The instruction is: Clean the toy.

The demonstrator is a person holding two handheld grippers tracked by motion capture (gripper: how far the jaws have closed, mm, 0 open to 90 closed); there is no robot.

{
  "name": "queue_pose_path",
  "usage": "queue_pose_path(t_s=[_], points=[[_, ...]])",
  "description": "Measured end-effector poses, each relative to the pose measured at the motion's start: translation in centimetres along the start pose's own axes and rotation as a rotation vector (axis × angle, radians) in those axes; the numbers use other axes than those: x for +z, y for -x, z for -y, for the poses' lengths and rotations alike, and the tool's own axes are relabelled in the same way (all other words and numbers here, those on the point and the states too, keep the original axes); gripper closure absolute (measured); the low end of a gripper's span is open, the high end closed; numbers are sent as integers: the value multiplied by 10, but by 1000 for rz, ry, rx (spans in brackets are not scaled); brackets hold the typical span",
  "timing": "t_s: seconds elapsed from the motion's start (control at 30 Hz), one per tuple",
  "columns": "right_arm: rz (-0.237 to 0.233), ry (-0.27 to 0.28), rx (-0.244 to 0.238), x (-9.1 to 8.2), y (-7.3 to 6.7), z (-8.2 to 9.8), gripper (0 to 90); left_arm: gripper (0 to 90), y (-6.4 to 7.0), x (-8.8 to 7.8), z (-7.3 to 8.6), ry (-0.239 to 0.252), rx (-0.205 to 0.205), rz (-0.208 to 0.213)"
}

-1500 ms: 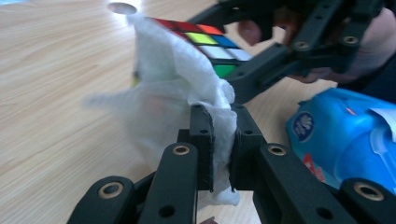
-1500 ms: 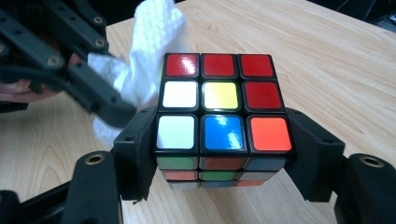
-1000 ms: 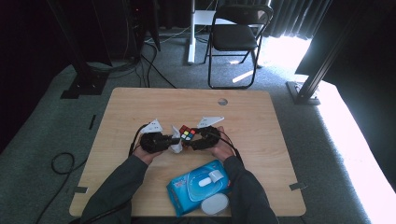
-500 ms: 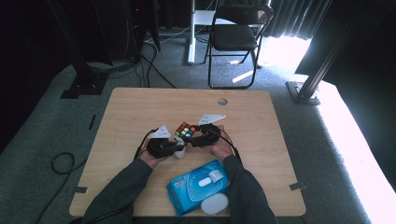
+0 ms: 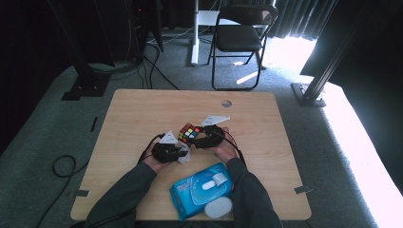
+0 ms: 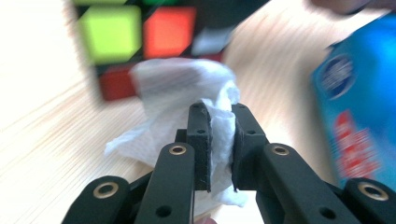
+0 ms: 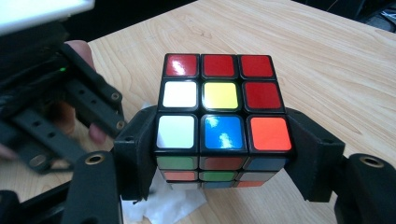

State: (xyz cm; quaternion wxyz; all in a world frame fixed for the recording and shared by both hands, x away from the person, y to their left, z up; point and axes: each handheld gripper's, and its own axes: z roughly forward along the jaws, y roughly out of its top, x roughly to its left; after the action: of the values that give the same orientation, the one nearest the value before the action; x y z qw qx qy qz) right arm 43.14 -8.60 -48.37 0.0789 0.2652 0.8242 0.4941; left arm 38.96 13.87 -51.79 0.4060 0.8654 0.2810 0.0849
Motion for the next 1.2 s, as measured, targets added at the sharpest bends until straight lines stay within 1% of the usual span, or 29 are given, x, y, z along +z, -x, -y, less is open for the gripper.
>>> queue_pose_path(t_s=[0.07, 0.13, 0.27, 0.3, 0.33, 0.37, 0.4, 0.47, 0.5, 0.53, 0.57, 0.6, 0.63, 0.67, 0.7, 0.73, 0.8, 0.87, 0.93, 0.97, 1.03, 1.1, 1.17, 1.2], points=[[3, 0, 1, 0, 1, 0, 342, 787, -4, 1, 4, -30, -13, -18], [5, -2, 5, 1, 0, 0, 342, 756, -5, 3, 7, -58, -13, -35], [7, -10, 0, 3, -1, 0, 342, 629, -1, 8, 9, -107, 15, -64], [7, -10, 0, 3, -1, 0, 342, 597, -1, 8, 9, -107, 15, -64], [7, -11, -3, 4, -2, 0, 342, 597, 1, 10, 9, -111, 12, -46], [5, -11, -3, 4, -2, 0, 343, 525, 1, 11, 9, -119, 8, -40], [6, -11, -3, 4, -2, 0, 342, 496, 2, 13, 9, -126, 10, -41], [8, -11, -2, 3, -2, 0, 342, 485, 3, 13, 10, -122, 18, -44], [8, -11, -2, 3, -2, 0, 342, 485, 3, 13, 10, -122, 18, -44], [12, -9, -2, 3, -1, 0, 342, 498, 4, 13, 10, -127, 32, -51], [12, -8, -1, 3, -1, 0, 342, 530, 5, 13, 9, -128, 38, -42], [13, -8, -2, 3, -1, -1, 342, 600, 6, 13, 9, -125, 44, -36], [14, -9, -1, 4, -1, -1, 342, 664, 9, 13, 9, -126, 59, -36], [15, -9, 0, 4, -1, -1, 342, 726, 12, 14, 8, -126, 75, -47], [16, -10, 2, 4, -2, -1, 342, 769, 15, 14, 7, -125, 90, -63], [17, -12, 0, 5, -2, -1, 342, 791, 17, 14, 6, -119, 96, -68], [19, -16, 2, 6, -3, -1, 342, 808, 21, 12, 4, -77, 95, -60], [21, -18, 3, 6, -3, -1, 342, 813, 25, 8, -1, -45, 113, -63], [21, -18, 2, 7, -2, 0, 342, 813, 25, 8, -1, -45, 113, -63], [21, -18, 2, 7, -2, 0, 342, 813, 29, 2, -6, 5, 115, -69], [25, -17, 13, 7, -2, 0, 342, 818, 31, -2, -10, 39, 113, -83], [25, -17, 14, 7, -2, 0, 342, 820, 30, -6, -12, 55, 110, -99], [24, -15, 13, 7, -2, 0, 342, 822, 28, -8, -12, 59, 103, -115], [25, -14, 13, 6, -2, 0, 342, 822, 26, -9, -11, 63, 93, -121]])
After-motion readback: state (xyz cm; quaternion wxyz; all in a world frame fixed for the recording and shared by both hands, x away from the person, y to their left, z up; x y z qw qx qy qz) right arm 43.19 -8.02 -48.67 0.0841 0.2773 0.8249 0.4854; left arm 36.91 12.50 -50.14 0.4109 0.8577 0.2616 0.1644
